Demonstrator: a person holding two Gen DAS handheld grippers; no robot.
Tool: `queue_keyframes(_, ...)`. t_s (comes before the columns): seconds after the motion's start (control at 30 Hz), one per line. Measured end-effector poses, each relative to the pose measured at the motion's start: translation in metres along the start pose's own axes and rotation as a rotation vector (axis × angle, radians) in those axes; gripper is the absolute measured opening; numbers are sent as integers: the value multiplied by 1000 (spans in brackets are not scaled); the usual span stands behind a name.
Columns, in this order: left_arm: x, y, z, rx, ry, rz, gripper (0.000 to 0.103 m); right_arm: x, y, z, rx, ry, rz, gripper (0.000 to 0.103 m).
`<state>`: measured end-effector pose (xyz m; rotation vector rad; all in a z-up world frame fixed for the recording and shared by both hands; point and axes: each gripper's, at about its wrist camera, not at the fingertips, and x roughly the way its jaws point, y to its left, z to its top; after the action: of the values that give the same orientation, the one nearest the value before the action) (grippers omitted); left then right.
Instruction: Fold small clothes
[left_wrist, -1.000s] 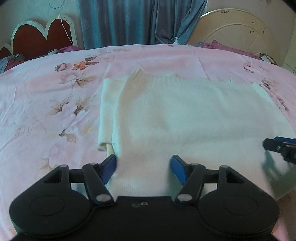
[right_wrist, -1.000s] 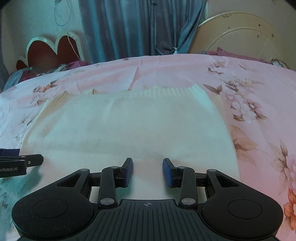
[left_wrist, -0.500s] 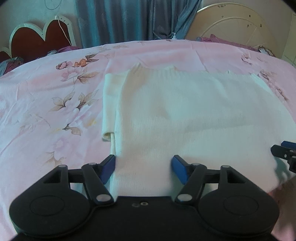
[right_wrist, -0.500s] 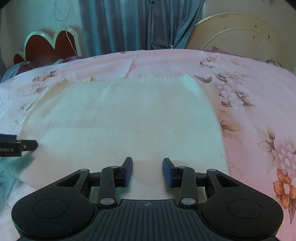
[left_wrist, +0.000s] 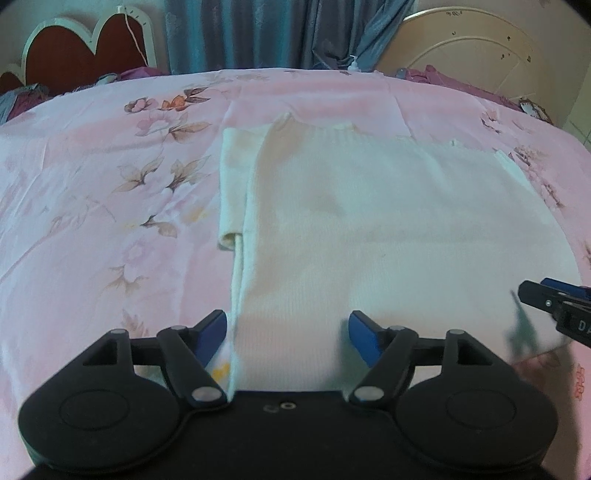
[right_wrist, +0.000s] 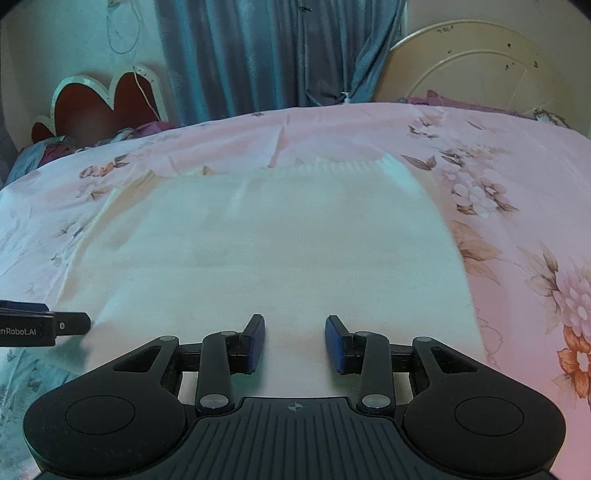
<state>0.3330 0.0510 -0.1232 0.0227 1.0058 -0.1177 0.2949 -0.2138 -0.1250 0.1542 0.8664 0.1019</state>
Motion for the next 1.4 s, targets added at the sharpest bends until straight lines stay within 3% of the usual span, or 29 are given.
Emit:
queue_keyframes(0.27, -20, 27, -27, -131, 46, -88, 73, -3, 15, 1, -2, -10, 16, 36)
queue_keyframes(0.4, -27, 43, -47, -244, 88, -156, 70, -3, 17, 0, 7, -10, 19, 36)
queue_keyframes(0.63, -16, 58, -53, -440, 34, -291, 71, 1, 20, -2, 8, -4, 13, 36)
queue_keyframes(0.73, -5, 55, -48, -473, 0, -333, 79, 5, 21, -1, 2, 0, 9, 36)
queue_keyframes(1.03, 28, 49, -36, -678, -111, -468, 78, 15, 25, 11, -7, -16, -9, 36)
queue_keyframes(1.13, 39, 50, -33, -748, -153, -485, 62, 21, 26, 24, -21, -33, -4, 36)
queue_keyframes(1.17, 43, 50, -33, -760, -163, -484, 47, 24, 26, 28, -29, -36, 0, 36)
queue_keyframes(1.27, 55, 52, -33, -788, -169, -454, 15, 35, 31, 41, -58, -50, 15, 36)
queue_keyframes(1.4, 57, 51, -39, -807, -202, -421, 9, 65, 36, 44, -140, -20, -5, 36)
